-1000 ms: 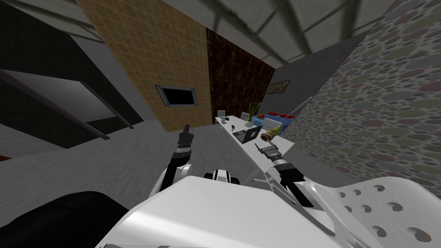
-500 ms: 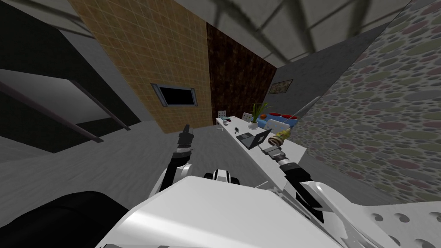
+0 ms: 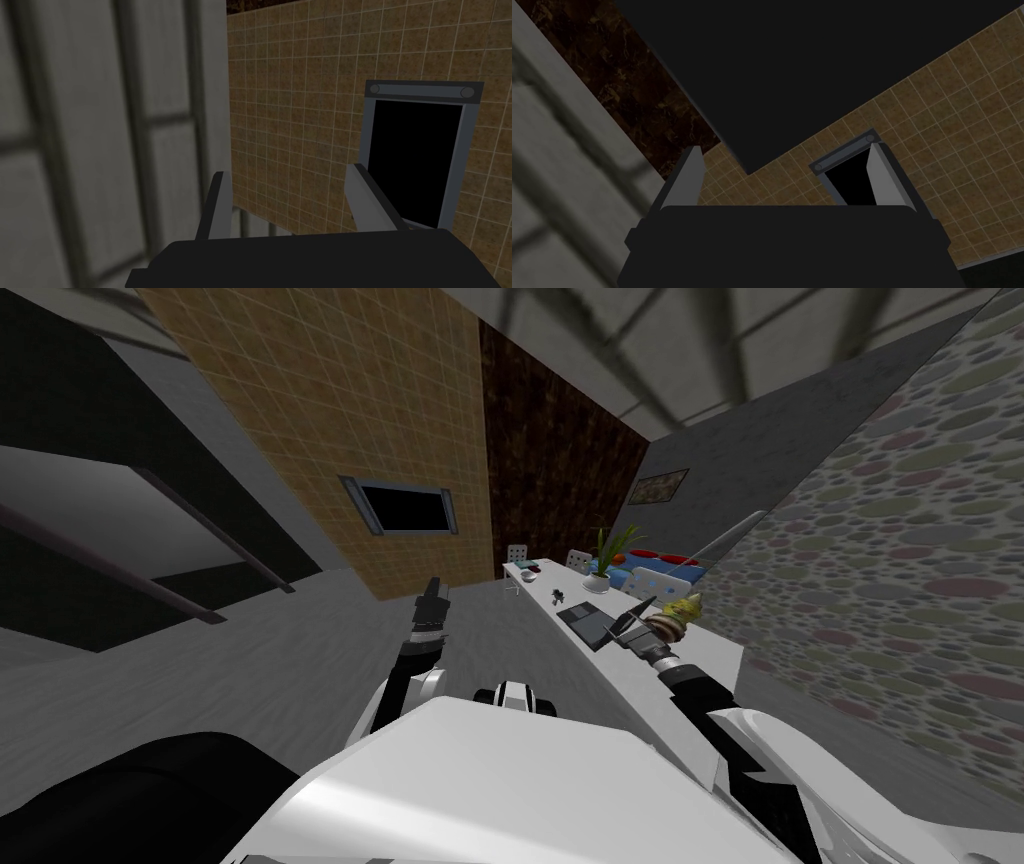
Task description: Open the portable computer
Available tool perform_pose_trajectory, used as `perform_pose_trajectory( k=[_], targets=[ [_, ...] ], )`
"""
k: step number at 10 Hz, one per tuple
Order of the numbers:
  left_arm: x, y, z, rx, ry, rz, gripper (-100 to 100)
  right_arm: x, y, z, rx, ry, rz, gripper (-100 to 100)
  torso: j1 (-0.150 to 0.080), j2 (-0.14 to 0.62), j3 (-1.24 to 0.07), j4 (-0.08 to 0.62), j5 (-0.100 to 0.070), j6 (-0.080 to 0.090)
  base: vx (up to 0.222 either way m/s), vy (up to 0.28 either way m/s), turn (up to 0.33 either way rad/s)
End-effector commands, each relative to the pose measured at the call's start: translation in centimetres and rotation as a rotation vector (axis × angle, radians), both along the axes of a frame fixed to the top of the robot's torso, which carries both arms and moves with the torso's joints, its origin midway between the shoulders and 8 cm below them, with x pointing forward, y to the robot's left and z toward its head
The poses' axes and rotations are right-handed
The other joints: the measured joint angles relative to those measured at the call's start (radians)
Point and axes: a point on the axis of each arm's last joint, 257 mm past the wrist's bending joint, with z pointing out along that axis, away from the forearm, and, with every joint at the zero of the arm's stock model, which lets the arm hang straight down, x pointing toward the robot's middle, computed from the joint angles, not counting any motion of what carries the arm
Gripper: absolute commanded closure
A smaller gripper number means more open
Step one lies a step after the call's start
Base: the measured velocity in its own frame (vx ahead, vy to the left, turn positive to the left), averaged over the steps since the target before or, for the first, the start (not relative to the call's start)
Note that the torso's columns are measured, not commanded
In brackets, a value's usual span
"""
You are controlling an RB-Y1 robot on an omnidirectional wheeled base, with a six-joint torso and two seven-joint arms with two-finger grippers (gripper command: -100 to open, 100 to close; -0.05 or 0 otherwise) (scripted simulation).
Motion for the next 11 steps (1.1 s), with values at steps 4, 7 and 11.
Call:
perform_pose_trajectory(
  k=[4,7,11],
  targets=[
    [0.0,0.0,0.0,0.0,0.0,0.0,0,-1.7,-2.8,-0.3,-0.053,0.083,0.003,100,0.003,-0.011,-0.006,-0.007,-0.003,0.001,0.092,0.073,-0.061],
    [0.0,0.0,0.0,0.0,0.0,0.0,0,-2.3,-3.6,-0.5,-0.093,0.127,0.018,100,-0.004,-0.013,-0.007,-0.008,-0.006,-0.004,0.091,0.084,-0.041],
    [0.0,0.0,0.0,0.0,0.0,0.0,0,-3.7,-5.4,-0.8,-0.155,0.23,0.043,100,-0.002,-0.011,-0.006,-0.008,-0.006,-0.003,0.102,0.101,-0.044]
  ],
)
